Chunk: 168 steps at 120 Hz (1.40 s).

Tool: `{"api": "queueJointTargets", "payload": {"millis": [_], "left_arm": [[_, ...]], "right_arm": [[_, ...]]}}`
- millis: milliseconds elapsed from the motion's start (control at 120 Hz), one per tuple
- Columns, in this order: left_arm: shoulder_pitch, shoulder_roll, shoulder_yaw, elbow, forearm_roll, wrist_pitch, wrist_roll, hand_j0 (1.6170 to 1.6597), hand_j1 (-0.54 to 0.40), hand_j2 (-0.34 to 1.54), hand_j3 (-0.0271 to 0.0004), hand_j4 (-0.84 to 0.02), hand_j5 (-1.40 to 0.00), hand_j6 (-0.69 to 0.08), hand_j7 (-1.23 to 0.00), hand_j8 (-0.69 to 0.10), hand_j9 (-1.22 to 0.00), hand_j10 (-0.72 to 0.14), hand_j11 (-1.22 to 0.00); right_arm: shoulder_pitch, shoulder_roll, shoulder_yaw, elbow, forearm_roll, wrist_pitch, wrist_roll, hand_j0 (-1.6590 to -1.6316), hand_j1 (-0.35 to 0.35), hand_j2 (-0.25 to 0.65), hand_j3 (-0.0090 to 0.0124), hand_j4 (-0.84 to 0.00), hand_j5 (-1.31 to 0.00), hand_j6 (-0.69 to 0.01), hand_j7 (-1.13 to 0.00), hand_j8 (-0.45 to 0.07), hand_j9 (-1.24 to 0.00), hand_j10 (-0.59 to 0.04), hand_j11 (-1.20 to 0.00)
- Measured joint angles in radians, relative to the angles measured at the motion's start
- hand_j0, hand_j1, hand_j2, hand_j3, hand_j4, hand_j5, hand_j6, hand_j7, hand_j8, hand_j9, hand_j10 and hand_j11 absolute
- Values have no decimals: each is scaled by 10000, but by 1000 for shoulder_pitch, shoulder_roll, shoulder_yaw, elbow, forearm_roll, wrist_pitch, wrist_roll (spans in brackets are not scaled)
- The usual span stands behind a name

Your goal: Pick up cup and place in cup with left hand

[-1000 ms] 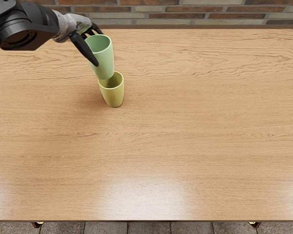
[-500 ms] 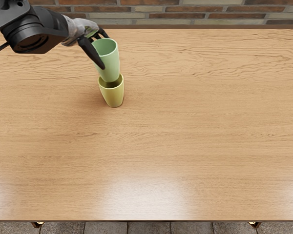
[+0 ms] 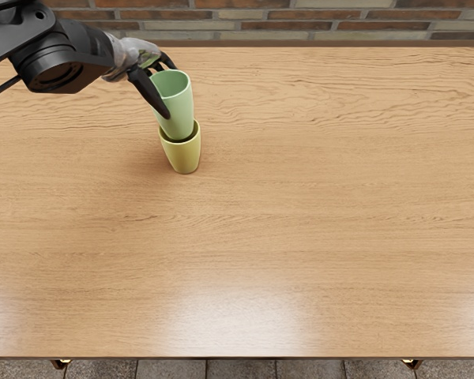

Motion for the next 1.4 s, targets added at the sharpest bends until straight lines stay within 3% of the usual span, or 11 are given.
{"api": "queueJointTargets", "payload": {"millis": [67, 308, 750, 983, 1083, 1167, 1250, 1400], "left_arm": [[-1, -2, 0, 1, 1, 3, 0, 16506, -2241, 936, 0, -1812, -7502, -1401, -7116, -1848, -7093, -4571, -7294], [-3, -4, -3, 5, 6, 16, 0, 16558, -742, 716, 0, -2636, -4988, -2505, -4872, -2649, -4863, -3475, -4924], [4, 17, -22, -6, -24, 15, 0, 16578, 96, 583, 0, -2753, -3739, -2743, -3724, -2759, -3722, -2847, -3729], [33, 181, -88, -150, -153, 8, 1, 16580, 494, 514, 0, -2493, -3275, -2493, -3269, -2497, -3268, -2521, -3270], [102, 287, -140, -246, -215, -4, 1, 16580, 570, 498, 0, -2438, -3185, -2440, -3181, -2442, -3180, -2455, -3181], [144, 339, -193, -296, -318, -77, 1, 16580, 610, 490, 0, -2409, -3137, -2410, -3135, -2412, -3134, -2419, -3134], [295, 417, -285, -351, -402, -172, 1, 16580, 652, 480, 0, -2373, -3088, -2374, -3086, -2375, -3085, -2380, -3085], [367, 492, -388, -434, -522, -321, 1, 16580, 729, 464, 0, -2306, -2999, -2306, -2998, -2306, -2998, -2309, -2998]], "right_arm": [[1, 0, 0, 0, 0, 0, 0, -16581, -3490, -1, 0, -2, 0, -2, 0, -1, 0, 0, 0], [2, 0, 1, 0, 1, 0, -1, -16581, -3490, -1, 0, -1, 0, -2, 0, -1, 0, -1, 0], [3, 0, 1, 1, 1, 0, -1, -16581, -3490, -1, 0, -1, 0, -2, 0, -1, 0, -1, 0], [3, 0, 1, 1, 1, 0, -1, -16581, -3490, -1, 0, -1, 0, -1, 0, -1, 0, -1, 0], [3, 0, 1, 2, 1, 0, -1, -16581, -3490, -1, 0, -1, 0, -1, 0, -1, 0, -1, 0], [3, 0, 1, 3, 1, 0, -1, -16581, -3490, -1, 0, -1, 0, -1, 0, -1, 0, -1, 0], [3, 0, 1, 4, 2, 0, -1, -16581, -3490, -1, 0, -1, 0, -1, 0, -1, 0, 0, 0], [3, 0, 2, 5, 2, 0, -1, -16581, -3490, -1, 0, -1, 0, -1, 0, -1, 0, 0, 0]]}}
